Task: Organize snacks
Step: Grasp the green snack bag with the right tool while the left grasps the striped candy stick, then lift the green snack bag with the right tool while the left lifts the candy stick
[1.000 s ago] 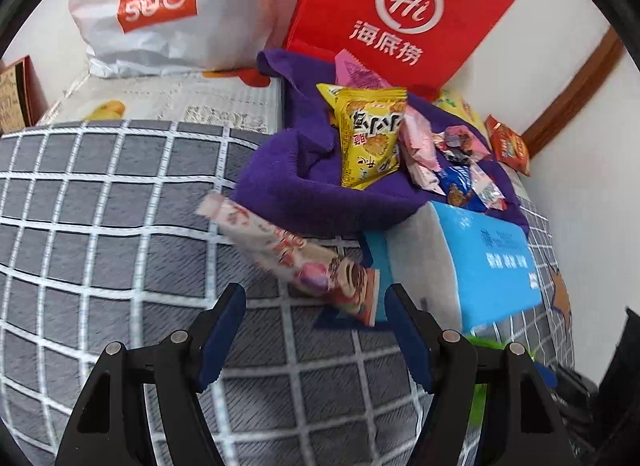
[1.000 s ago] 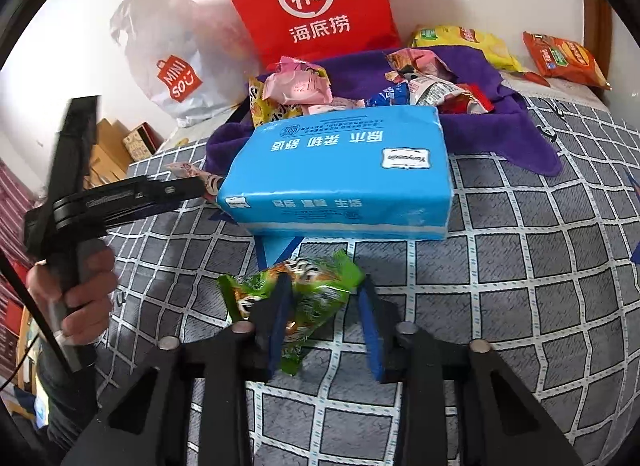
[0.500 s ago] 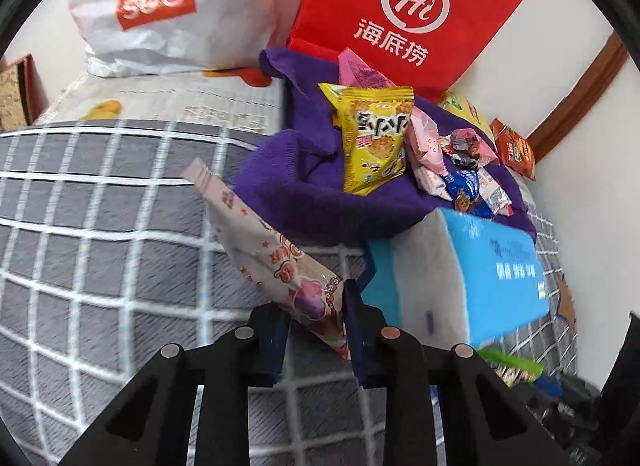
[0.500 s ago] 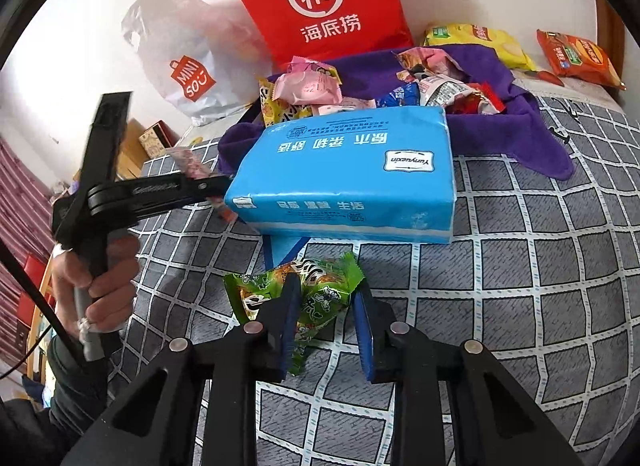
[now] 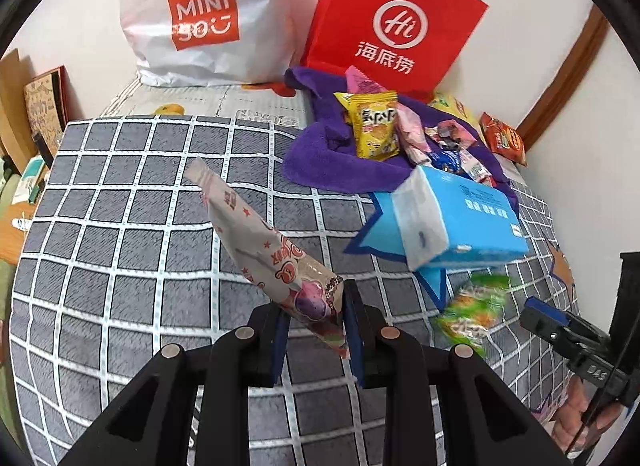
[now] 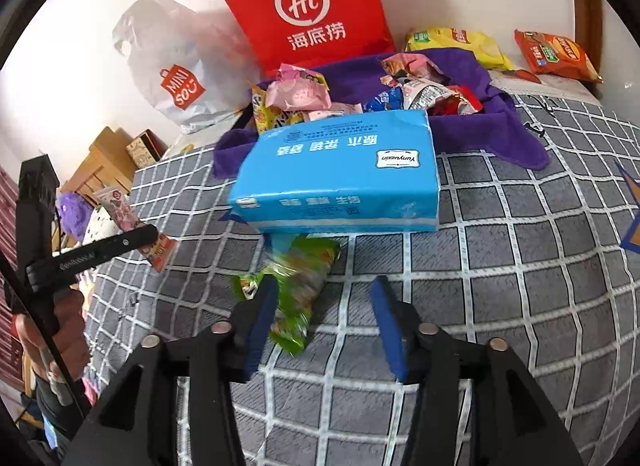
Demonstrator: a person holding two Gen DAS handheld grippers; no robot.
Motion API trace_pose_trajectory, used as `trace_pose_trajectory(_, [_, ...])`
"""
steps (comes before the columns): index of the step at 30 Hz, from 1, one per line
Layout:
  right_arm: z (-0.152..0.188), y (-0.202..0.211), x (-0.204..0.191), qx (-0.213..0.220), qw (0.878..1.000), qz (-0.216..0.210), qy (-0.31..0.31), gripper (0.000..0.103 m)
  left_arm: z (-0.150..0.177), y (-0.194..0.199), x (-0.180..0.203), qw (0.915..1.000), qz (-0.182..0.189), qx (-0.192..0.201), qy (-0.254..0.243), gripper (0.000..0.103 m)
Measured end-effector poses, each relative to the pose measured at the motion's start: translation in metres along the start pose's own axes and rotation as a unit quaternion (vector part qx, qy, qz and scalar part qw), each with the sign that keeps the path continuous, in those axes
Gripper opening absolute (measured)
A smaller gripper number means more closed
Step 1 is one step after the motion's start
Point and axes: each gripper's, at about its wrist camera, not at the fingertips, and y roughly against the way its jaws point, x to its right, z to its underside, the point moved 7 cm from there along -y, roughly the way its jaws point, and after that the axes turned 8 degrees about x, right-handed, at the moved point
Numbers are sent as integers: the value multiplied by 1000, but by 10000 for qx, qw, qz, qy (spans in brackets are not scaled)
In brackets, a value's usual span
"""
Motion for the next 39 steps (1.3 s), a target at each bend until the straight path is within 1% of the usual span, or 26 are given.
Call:
trace_pose_trajectory(2, [2, 7, -3, 71, 10000, -3, 5, 57, 6, 3, 1, 10000, 41, 5, -12, 24])
trace_pose_trajectory(4, [7, 6, -9, 21, 10000, 15, 59, 58, 10, 3, 2, 10000, 95, -23, 19, 24])
trace_pose_trajectory(10, [14, -22, -31, -172, 9993, -231, -258, 59, 22, 3, -5, 9997, 189, -80, 104, 24])
trace_pose_trajectory(15, [15, -60, -30, -381, 9969, 21, -694, 60, 25, 4, -15, 9995, 210, -82, 204, 24])
trace_pose_trajectory(16, [14, -64, -29, -365, 9964, 34, -763, 60, 25, 4, -17, 9995, 210, -85, 214, 24])
trace_pose_trajectory(17, [11, -64, -29, -219, 9966, 62, -798, 60, 26, 4, -19, 9995, 211, -88, 223, 24])
trace_pose_trajectory(18, [8, -65, -28, -160, 9966, 134, -798, 60, 26, 3, -20, 9995, 220, -92, 221, 24])
trace_pose_trajectory(19, [7, -67, -29, -175, 9968, 166, -766, 56, 26, 2, -19, 9995, 223, -101, 216, 24])
trace_pose_trajectory(20, [7, -68, -30, -178, 9973, 213, -686, 43, 26, 2, -19, 9995, 228, -108, 205, 24])
trace_pose_trajectory(21, [8, -68, -31, -216, 9982, 290, -473, 44, 26, 1, -17, 9995, 242, -115, 185, 24])
trace_pose_trajectory(24, [12, -61, -34, -283, 9994, 192, -83, 42, 26, -1, -6, 9993, 324, -147, 86, 24])
trace_pose_trajectory(28, [14, -33, -15, -80, 9986, 464, 253, 42, 30, -8, 20, 9985, 452, -277, -156, 24])
trace_pose_trajectory(32, [14, -7, 16, 99, 9962, 806, 329, 42, 36, -17, 49, 9967, 583, -435, -364, 24])
trace_pose_trajectory(35, [16, 3, 40, 199, 9935, 1073, 310, 41, 38, -23, 69, 9957, 572, -475, -559, 24])
trace_pose_trajectory(37, [20, 4, 52, 226, 9931, 1113, 290, 38, 41, -27, 79, 9951, 513, -486, -686, 24])
trace_pose_trajectory(39, [23, 4, 61, 298, 9940, 1015, 271, 38, 45, -33, 86, 9947, 428, -510, -785, 24])
